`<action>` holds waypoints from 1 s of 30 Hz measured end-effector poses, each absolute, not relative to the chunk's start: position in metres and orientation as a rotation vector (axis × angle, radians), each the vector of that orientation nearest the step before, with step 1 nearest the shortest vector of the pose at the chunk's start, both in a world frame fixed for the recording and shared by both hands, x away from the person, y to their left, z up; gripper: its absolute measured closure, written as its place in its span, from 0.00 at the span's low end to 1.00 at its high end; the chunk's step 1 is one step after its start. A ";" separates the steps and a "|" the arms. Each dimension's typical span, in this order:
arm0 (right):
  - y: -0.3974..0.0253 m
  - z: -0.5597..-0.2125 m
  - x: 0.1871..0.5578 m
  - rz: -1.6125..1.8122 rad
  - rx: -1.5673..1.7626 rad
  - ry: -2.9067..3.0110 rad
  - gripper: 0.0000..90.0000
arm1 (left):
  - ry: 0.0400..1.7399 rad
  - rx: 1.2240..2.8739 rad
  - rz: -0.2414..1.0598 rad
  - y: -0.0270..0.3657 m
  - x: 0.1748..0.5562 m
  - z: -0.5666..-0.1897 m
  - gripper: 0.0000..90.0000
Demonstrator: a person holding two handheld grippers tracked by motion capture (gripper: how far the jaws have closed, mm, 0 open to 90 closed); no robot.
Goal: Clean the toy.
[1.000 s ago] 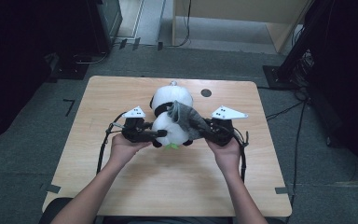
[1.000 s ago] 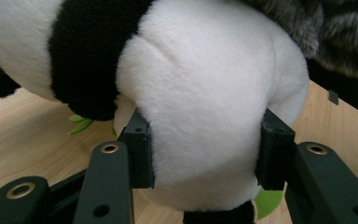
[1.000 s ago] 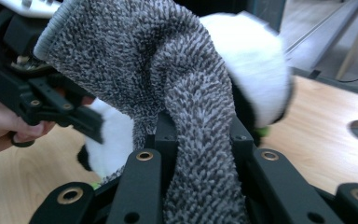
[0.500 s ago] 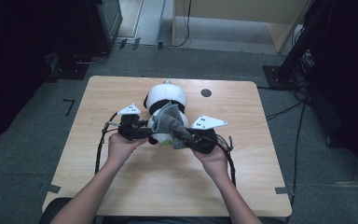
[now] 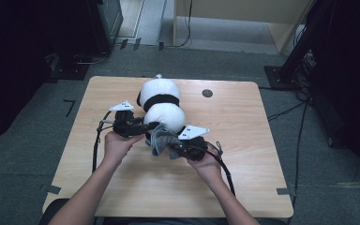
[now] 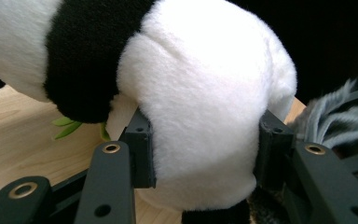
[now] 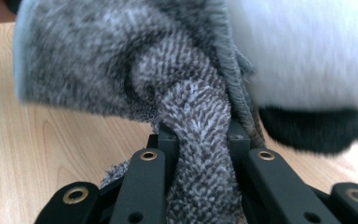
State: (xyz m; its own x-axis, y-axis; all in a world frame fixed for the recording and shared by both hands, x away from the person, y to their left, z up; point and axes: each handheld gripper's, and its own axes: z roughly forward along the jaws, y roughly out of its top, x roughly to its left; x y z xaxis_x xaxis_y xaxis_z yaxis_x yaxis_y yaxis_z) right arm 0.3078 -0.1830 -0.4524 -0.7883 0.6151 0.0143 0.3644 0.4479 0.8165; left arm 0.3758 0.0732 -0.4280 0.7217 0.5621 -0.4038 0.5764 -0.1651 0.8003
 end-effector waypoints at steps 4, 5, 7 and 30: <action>-0.188 -0.460 0.315 1.238 0.892 2.420 0.85 | 0.896 1.807 -0.030 0.077 0.377 -0.427 0.57; -0.189 -0.462 0.316 1.229 0.907 2.425 0.85 | 0.895 1.807 -0.034 0.077 0.377 -0.427 0.57; -0.193 -0.465 0.320 1.218 0.940 2.435 0.85 | 0.890 1.807 -0.042 0.077 0.377 -0.426 0.57; -0.261 -0.474 0.350 1.149 1.276 2.282 0.85 | 0.792 1.869 -0.073 0.073 0.369 -0.423 0.57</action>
